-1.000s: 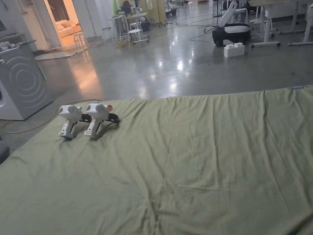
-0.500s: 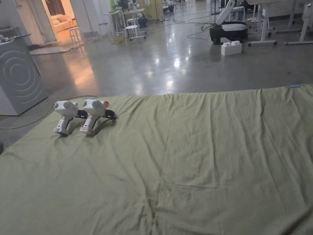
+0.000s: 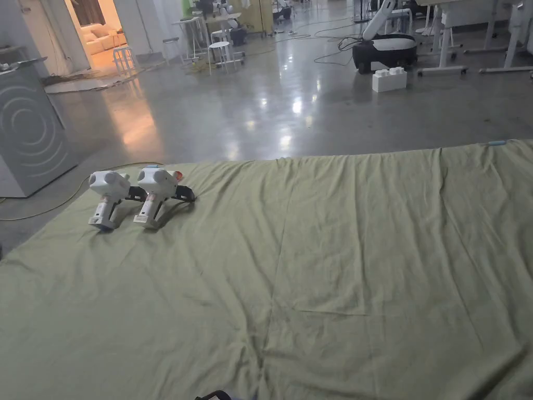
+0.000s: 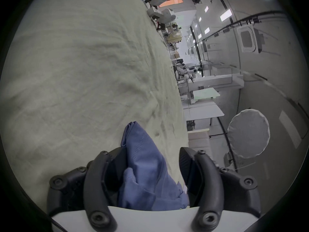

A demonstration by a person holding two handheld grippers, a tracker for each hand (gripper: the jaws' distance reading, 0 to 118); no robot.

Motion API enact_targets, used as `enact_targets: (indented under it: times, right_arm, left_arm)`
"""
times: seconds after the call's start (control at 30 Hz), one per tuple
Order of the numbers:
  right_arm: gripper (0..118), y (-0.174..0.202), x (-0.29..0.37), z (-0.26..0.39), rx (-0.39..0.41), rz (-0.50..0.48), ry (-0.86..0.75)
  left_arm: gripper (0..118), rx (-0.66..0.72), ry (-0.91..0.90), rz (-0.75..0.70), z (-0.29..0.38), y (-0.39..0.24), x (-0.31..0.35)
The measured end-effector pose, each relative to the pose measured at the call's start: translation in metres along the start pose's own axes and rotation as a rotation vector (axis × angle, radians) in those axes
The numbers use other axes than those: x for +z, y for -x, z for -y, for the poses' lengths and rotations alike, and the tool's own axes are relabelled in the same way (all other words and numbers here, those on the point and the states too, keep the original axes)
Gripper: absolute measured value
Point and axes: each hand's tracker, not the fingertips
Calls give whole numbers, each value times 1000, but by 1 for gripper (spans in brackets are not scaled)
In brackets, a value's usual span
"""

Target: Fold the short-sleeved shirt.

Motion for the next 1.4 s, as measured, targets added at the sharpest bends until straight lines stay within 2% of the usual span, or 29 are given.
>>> enact_targets:
  times: [0.03, 0.07, 0.1, 0.13, 0.2, 0.3, 0.5, 0.53, 0.63, 0.77, 0.8, 0.9, 1.03, 1.13, 1.17, 1.2, 1.27, 1.3, 1.33, 1.4]
  right_arm:
    - [0, 0, 0, 0, -2, -1, 1]
    - [0, 0, -1, 1, -2, -3, 2]
    - [0, 1, -1, 1, -2, -4, 2]
    - [0, 1, -1, 1, -2, -4, 3]
    - [0, 1, 0, 2, -1, -1, 5]
    - [0, -3, 2, 3, -1, 3, 10]
    - [0, -10, 4, 1, -19, 9, 15]
    - [0, -11, 4, 1, -27, 6, 15]
    - [0, -14, 2, 2, -39, 2, 17]
    - [0, -14, 2, 3, -46, -6, 15]
    - [0, -14, 2, 3, -50, -8, 15]
    - [0, -16, 7, 4, -55, -6, 9]
    - [0, -25, 17, 8, -81, 17, 0]
    - [0, -32, 28, 13, -92, 53, -3]
    - [0, -35, 32, 15, -95, 65, -2]
    - [0, -37, 34, 17, -97, 73, 0]
    - [0, -44, 38, 22, -112, 99, 7]
    - [0, -47, 38, 24, -120, 107, 11]
    - [0, -49, 38, 26, -129, 115, 14]
    - [0, -52, 38, 28, -141, 120, 17]
  left_arm:
    - [61, -6, 21, -10, 0, -3, -2]
    - [44, -22, 37, -51, 0, -4, -4]
    - [17, -40, 38, -108, 2, -6, -7]
    - [7, -68, 30, -170, -7, 8, -12]
    - [3, -59, -30, -83, -7, 7, -5]
    - [1, -59, -84, -125, -16, 4, 11]
    - [1, -238, -145, -108, -44, -34, 55]
    - [1, -255, -155, -95, -30, -68, 58]
    - [1, -323, -174, -65, -29, -93, 61]
    - [1, -438, -86, 13, 18, -145, 29]
    - [1, -435, -57, 8, -1, -118, 19]
    - [1, -501, 73, 87, 48, -136, -27]
    - [1, -672, 241, 13, 128, -153, -99]
    - [2, -711, 353, -29, 172, -144, -140]
    - [5, -719, 381, -28, 183, -140, -148]
    - [13, -730, 405, -22, 195, -139, -154]
    - [51, -745, 436, -50, 209, -132, -164]
    - [65, -735, 440, -45, 211, -130, -166]
    - [76, -710, 421, -20, 212, -135, -162]
    - [83, -691, 420, 14, 205, -147, -152]
